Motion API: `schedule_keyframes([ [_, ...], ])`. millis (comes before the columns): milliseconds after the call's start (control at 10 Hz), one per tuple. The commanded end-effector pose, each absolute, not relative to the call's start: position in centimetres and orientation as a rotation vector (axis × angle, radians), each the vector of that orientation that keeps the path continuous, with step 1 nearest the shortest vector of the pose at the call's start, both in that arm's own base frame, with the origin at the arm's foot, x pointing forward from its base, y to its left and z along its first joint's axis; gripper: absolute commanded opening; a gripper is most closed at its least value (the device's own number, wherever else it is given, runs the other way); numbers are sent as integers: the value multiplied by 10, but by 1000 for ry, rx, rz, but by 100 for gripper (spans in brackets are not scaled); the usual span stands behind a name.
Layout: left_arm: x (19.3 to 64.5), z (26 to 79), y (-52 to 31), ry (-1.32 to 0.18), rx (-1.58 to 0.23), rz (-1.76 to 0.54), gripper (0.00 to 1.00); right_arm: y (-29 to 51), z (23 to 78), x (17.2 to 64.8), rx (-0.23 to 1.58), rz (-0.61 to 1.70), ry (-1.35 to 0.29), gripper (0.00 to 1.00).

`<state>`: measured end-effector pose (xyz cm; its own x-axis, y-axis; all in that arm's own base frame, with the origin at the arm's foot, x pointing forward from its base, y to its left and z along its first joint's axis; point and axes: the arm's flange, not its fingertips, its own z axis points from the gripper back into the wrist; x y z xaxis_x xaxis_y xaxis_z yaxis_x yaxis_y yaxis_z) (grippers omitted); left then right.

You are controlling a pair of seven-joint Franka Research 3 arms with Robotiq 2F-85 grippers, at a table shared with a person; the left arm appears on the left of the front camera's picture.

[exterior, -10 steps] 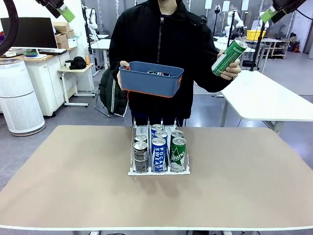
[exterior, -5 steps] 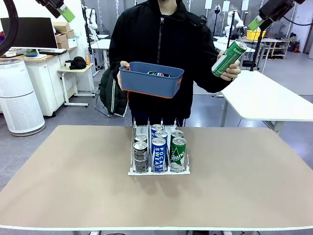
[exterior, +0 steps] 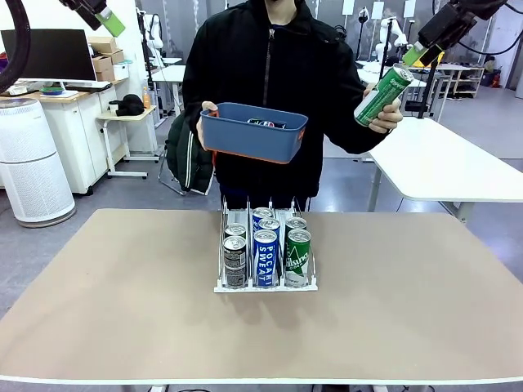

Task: Fill the beverage cans into the dispenser.
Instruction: Pick up the Sprite handed by the human.

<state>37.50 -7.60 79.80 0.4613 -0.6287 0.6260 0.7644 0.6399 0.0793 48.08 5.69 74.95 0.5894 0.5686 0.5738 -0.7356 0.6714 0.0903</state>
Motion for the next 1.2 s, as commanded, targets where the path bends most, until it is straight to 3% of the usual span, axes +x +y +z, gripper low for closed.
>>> schedule_keyframes([
  [0, 374, 798, -75, -667, -229, -856, 100, 59, 745, 483, 313, 767, -509, 100],
  [1100, 374, 798, -75, -667, -229, -856, 100, 69, 719, 514, 351, 783, -483, 100],
])
